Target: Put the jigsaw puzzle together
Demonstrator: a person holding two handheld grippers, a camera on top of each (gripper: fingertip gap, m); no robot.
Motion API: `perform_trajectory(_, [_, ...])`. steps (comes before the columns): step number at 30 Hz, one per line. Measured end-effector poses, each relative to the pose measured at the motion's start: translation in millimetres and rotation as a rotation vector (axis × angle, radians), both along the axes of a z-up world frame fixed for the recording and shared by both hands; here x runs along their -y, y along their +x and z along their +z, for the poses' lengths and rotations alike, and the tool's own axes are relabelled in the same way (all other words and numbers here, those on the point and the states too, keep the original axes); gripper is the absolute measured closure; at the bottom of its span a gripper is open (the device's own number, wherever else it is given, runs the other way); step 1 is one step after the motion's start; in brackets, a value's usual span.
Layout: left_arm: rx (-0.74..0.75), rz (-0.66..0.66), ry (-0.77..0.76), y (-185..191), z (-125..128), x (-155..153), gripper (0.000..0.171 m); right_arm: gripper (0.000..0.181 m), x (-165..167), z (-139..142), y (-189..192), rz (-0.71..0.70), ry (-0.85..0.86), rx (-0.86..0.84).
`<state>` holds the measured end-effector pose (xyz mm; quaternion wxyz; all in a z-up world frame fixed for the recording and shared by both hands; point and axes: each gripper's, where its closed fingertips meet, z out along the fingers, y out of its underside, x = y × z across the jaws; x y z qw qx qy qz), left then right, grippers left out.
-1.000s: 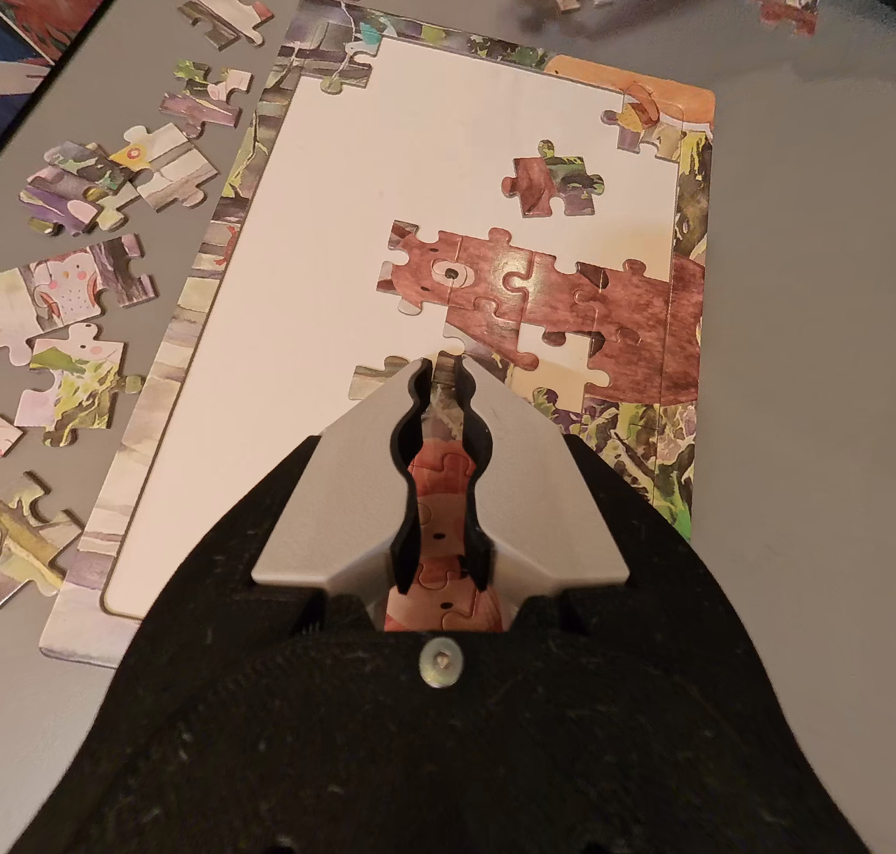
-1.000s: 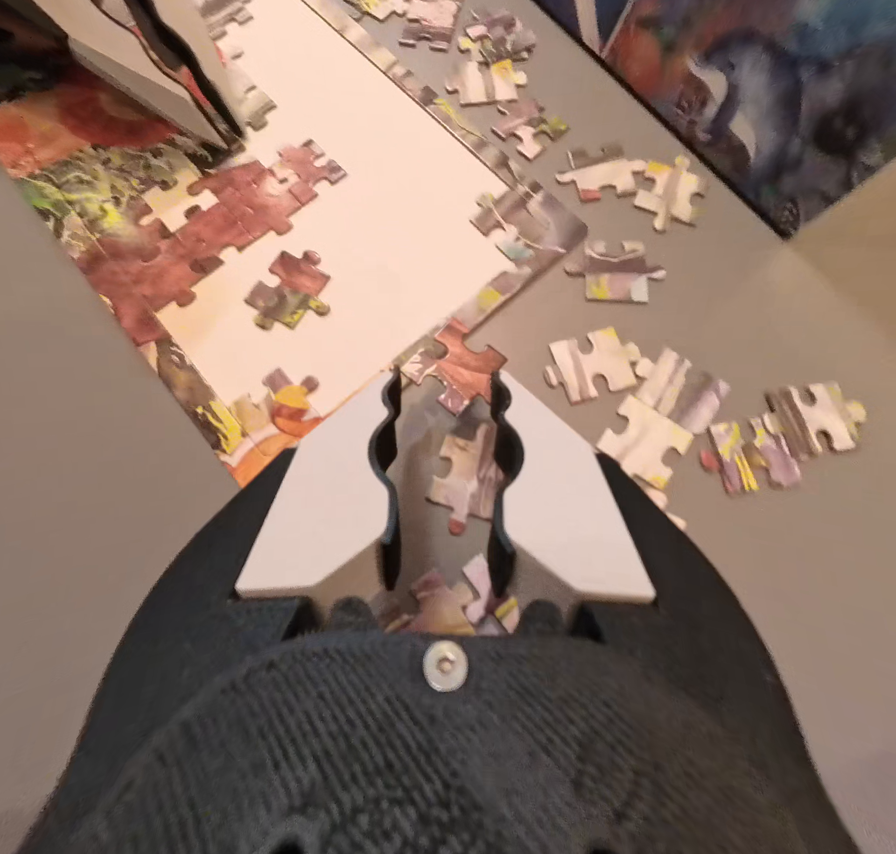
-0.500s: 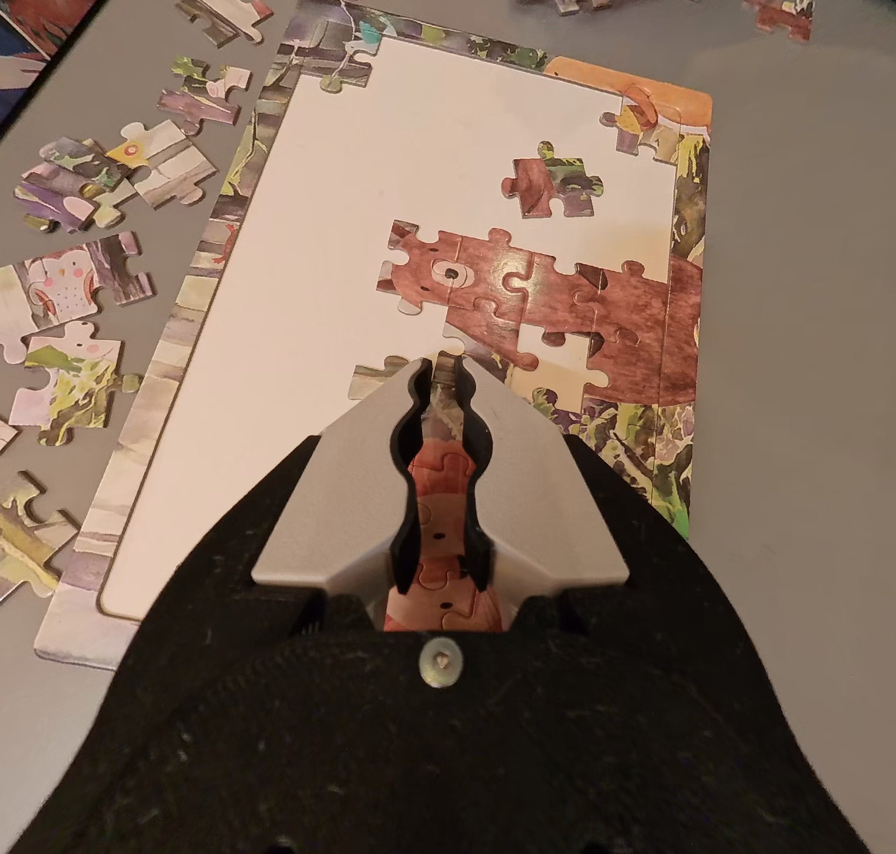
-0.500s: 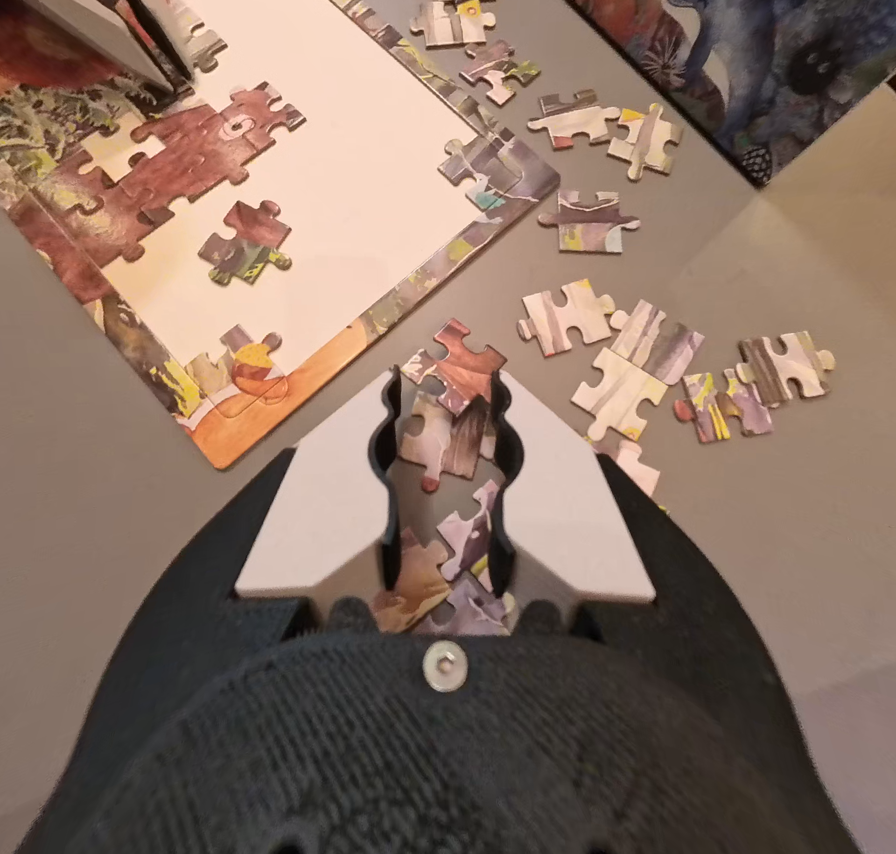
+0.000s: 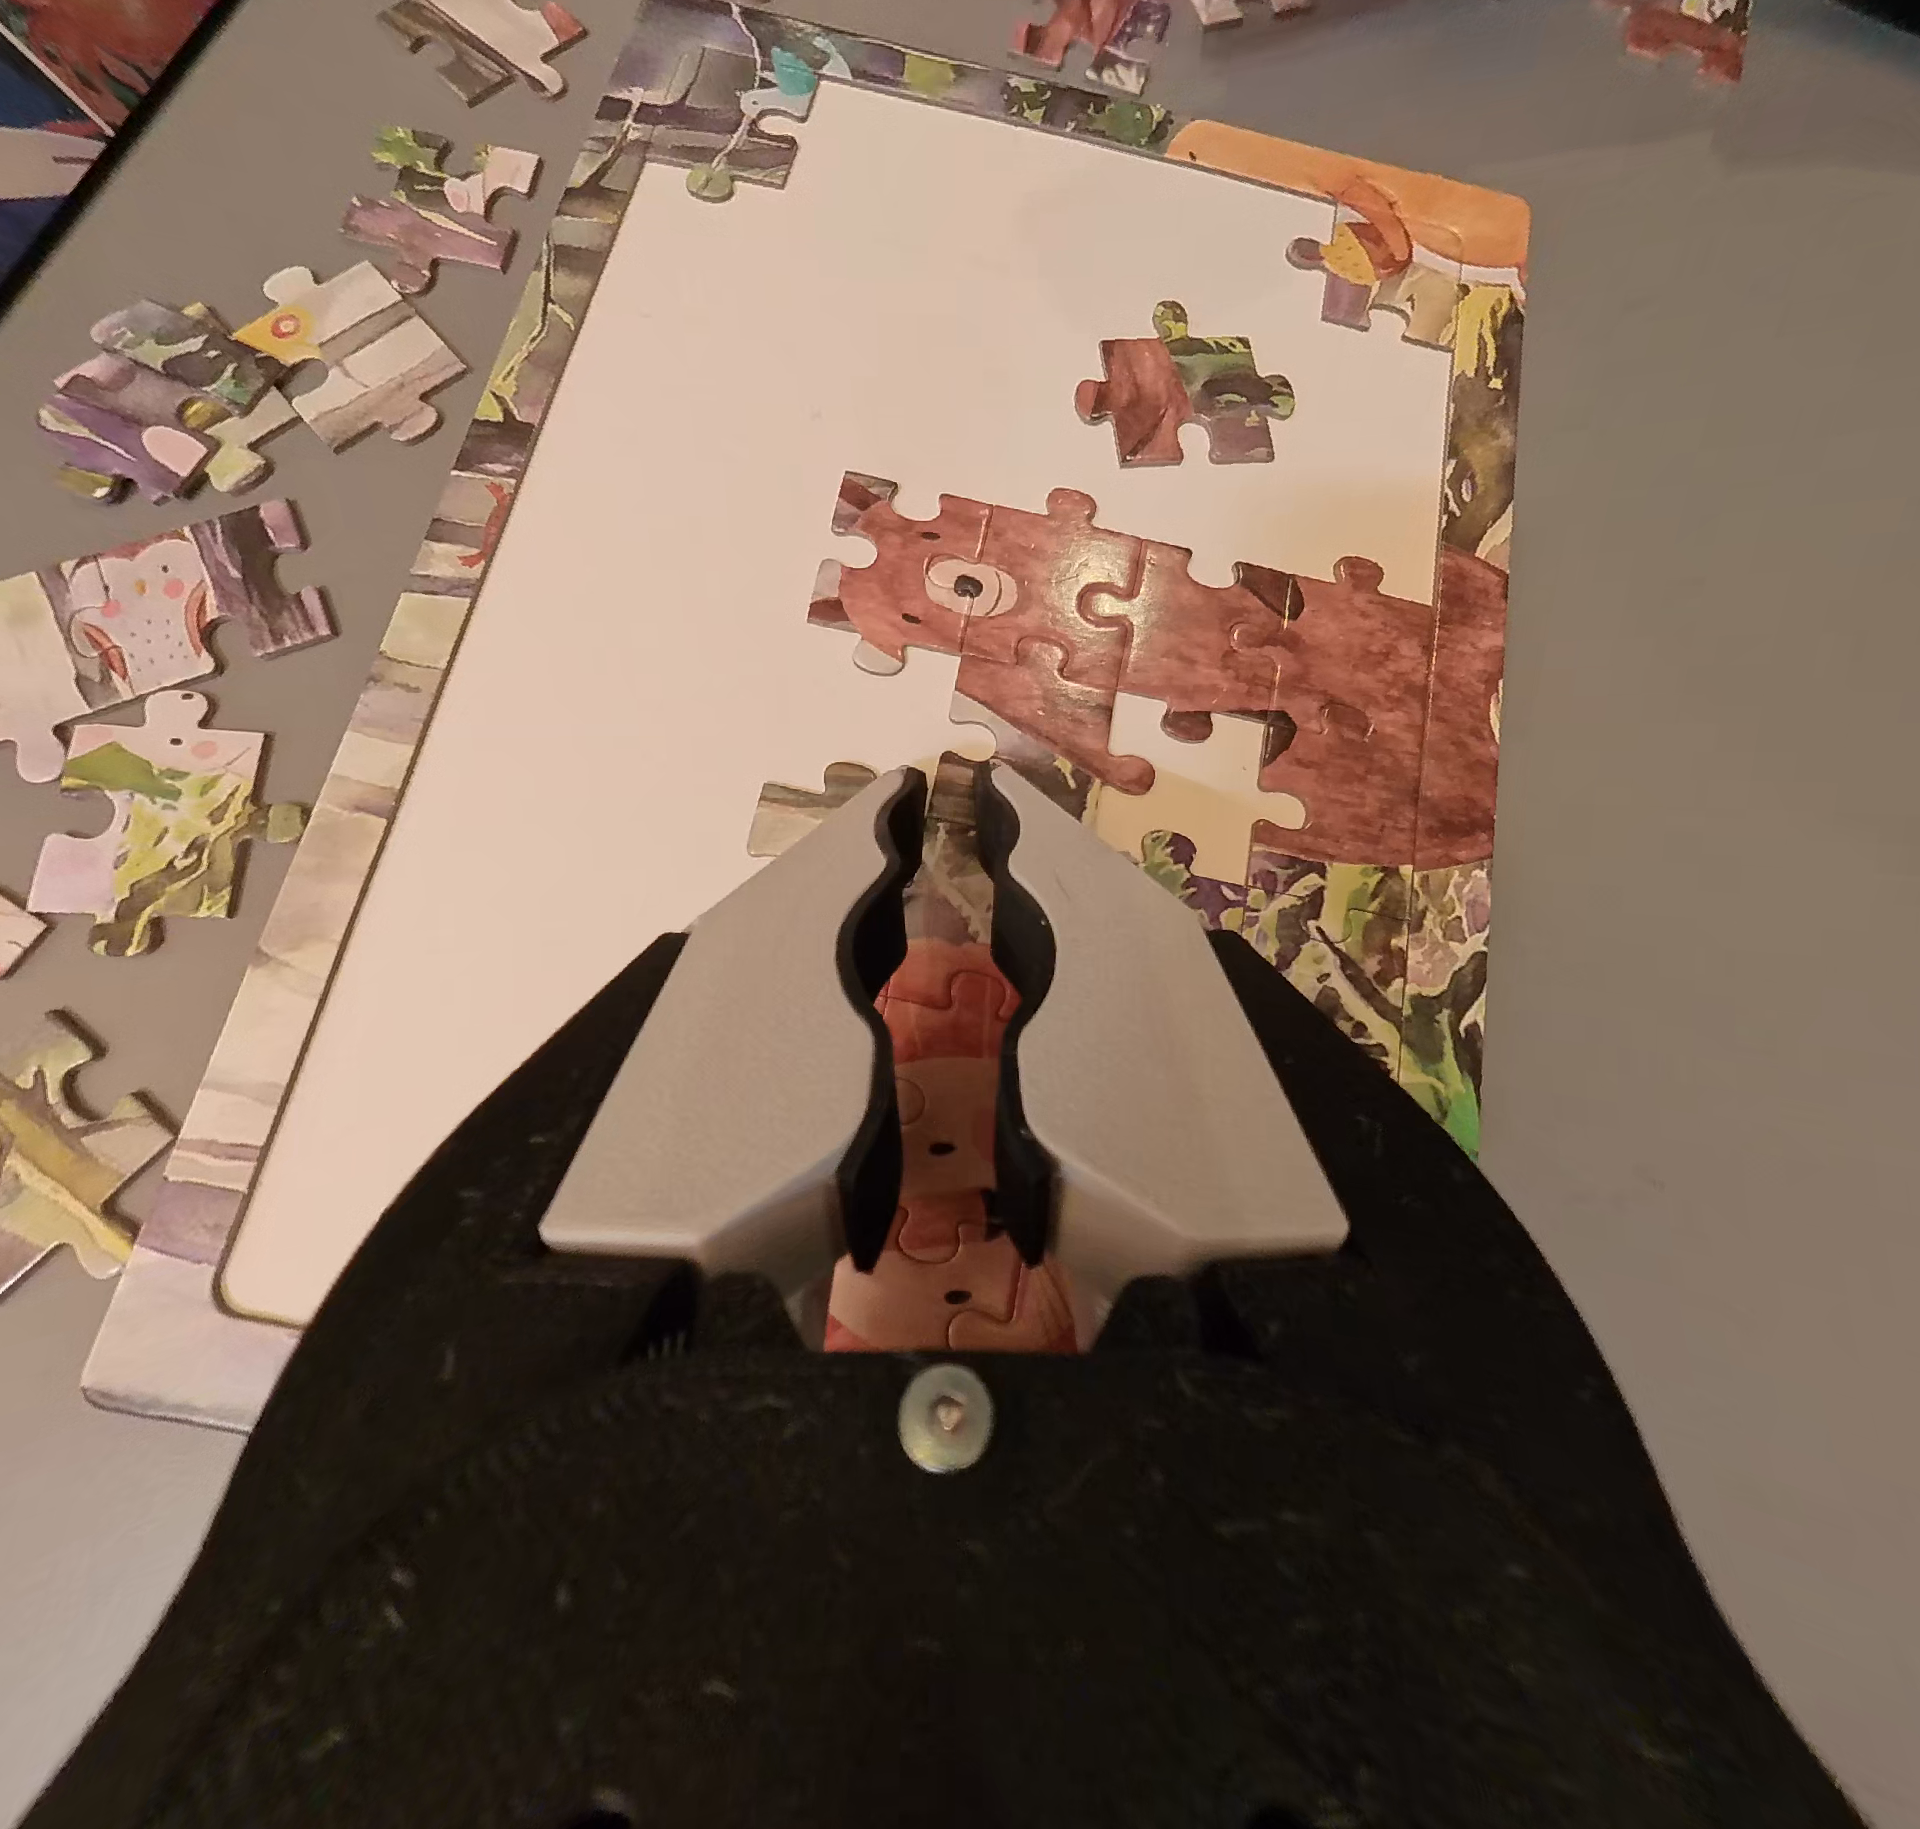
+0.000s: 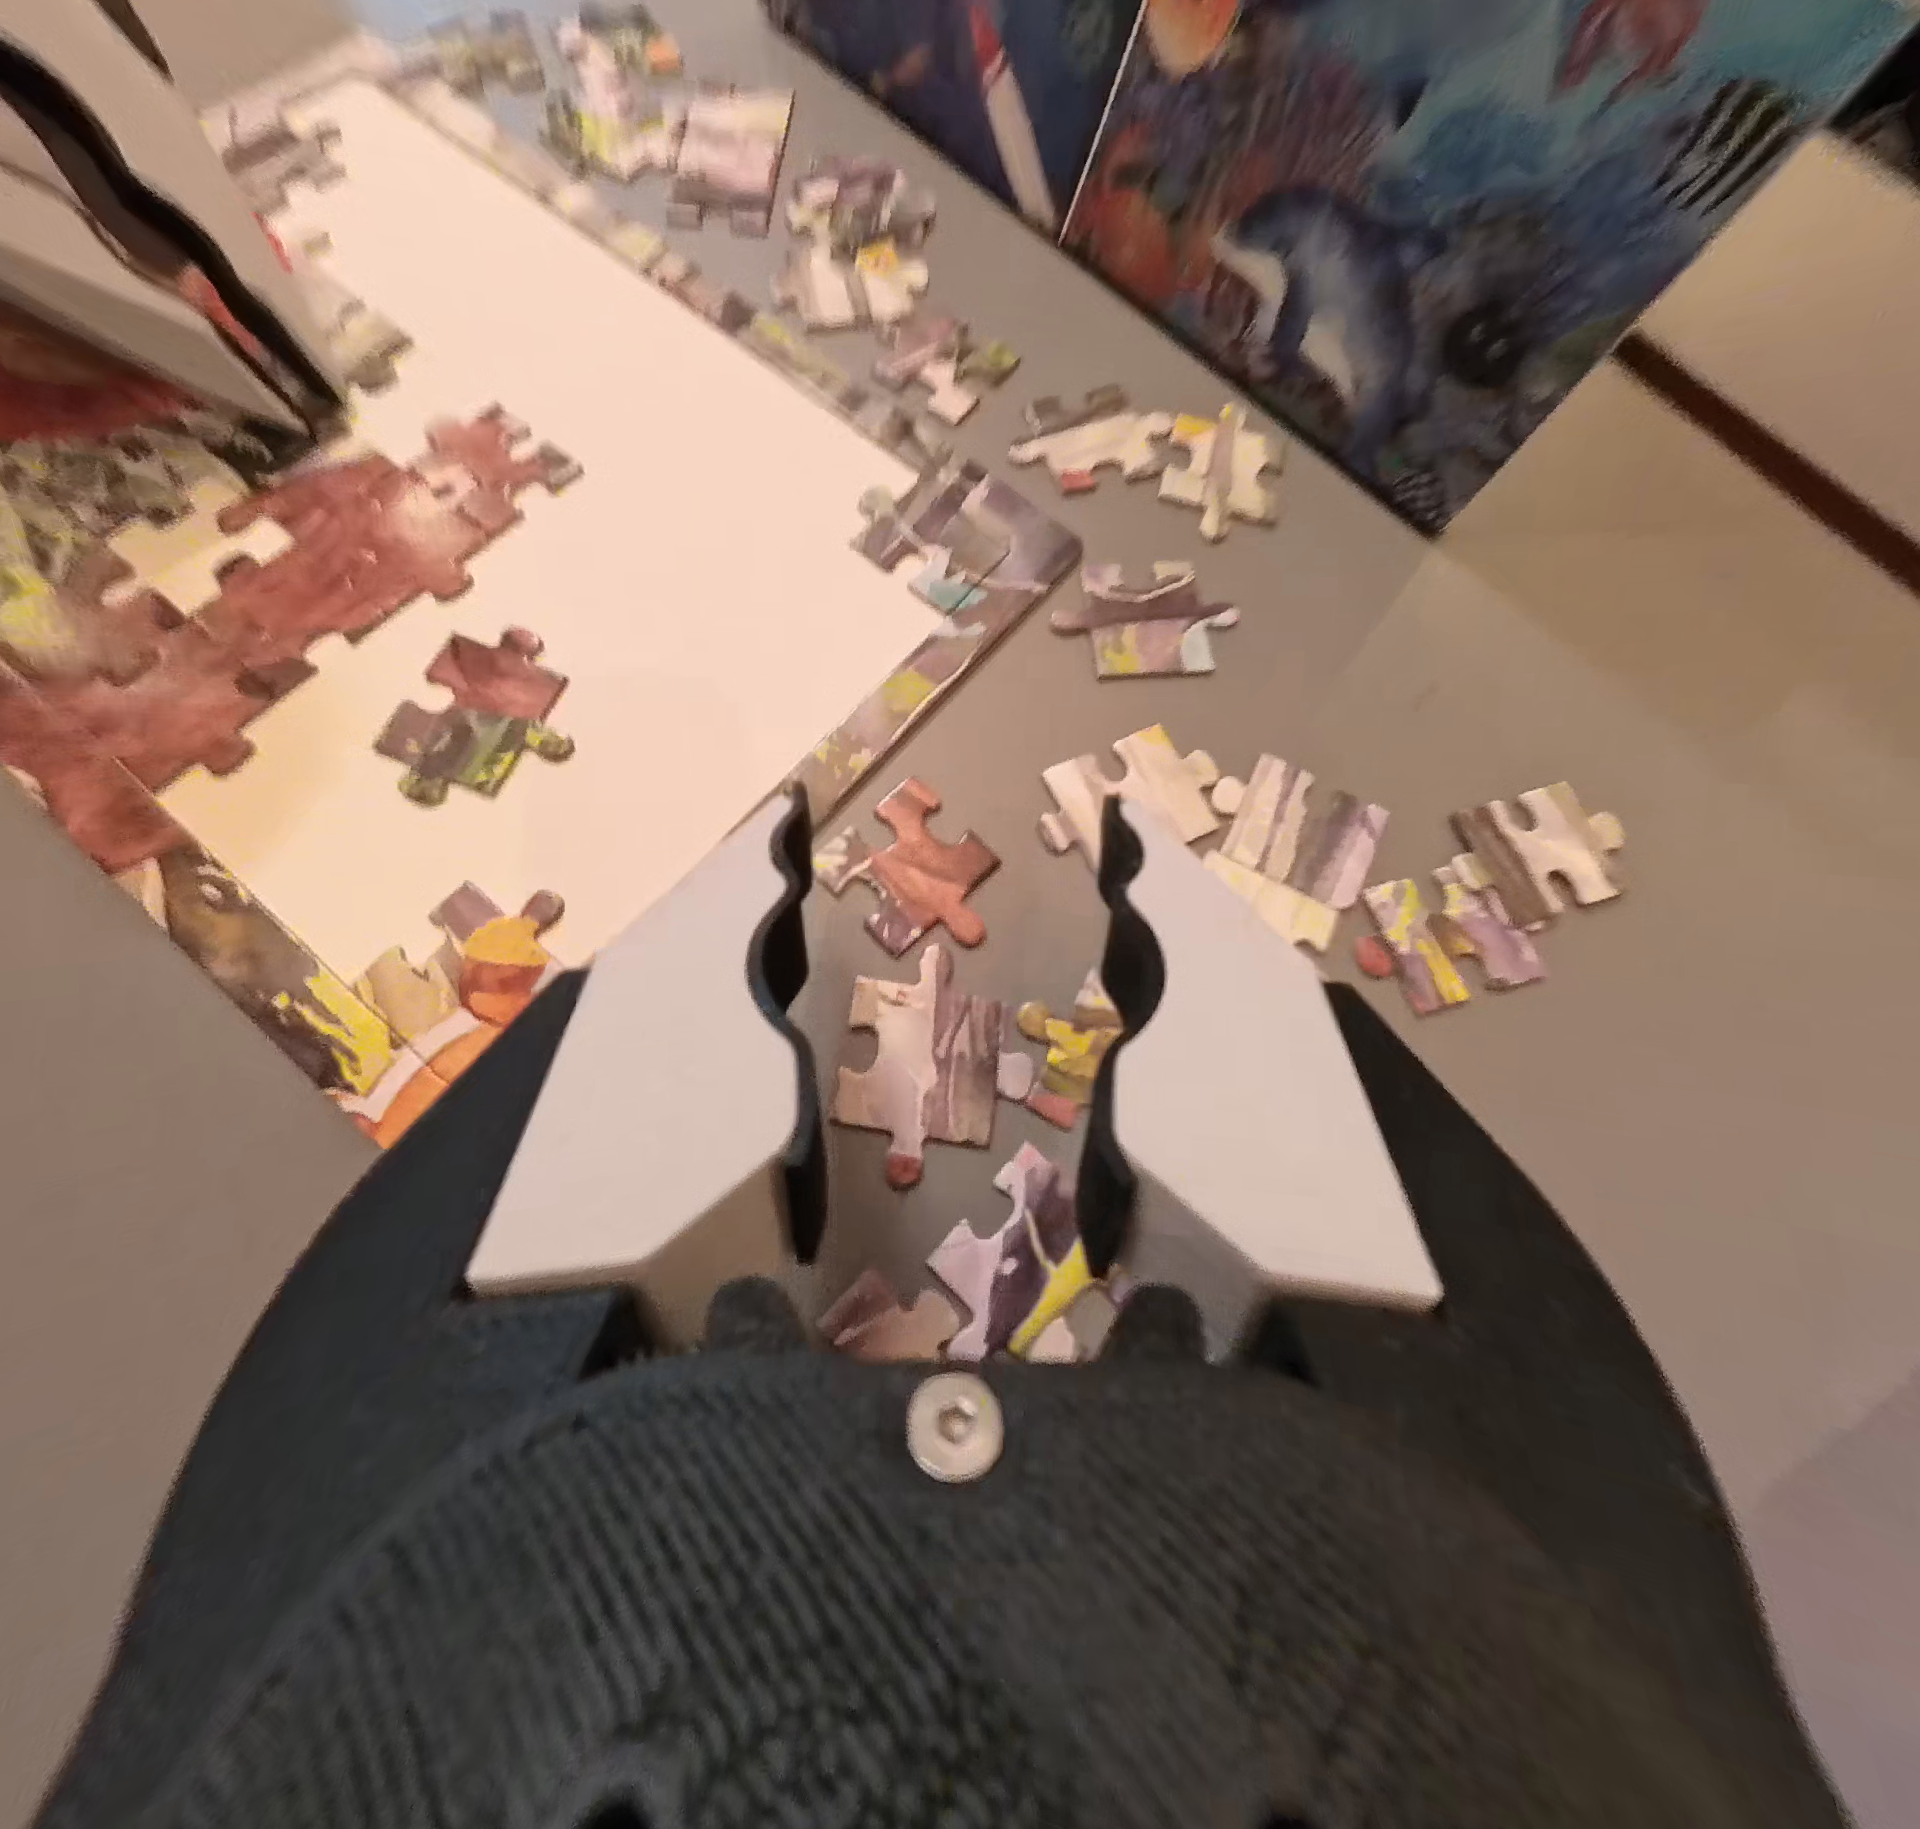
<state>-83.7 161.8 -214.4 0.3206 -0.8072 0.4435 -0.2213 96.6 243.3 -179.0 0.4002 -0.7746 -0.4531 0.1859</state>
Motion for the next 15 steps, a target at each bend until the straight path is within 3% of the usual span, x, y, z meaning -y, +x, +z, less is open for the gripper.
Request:
perform_trajectory(6, [0.068,0.025,0.075,-4,19,-6,0.165,0.131,0,33,2,-0.012,0.052,-0.163])
perform_trajectory(11, [0.171,0.207,0.140,-44,46,-35,0.159,0.117,33,25,-33,0.195,0.011,-0.175])
perform_trajectory(15, [0.085,0.405,0.149,-99,35,-59,0.150,0.112,59,-3,-58,0.312,-0.021,-0.061])
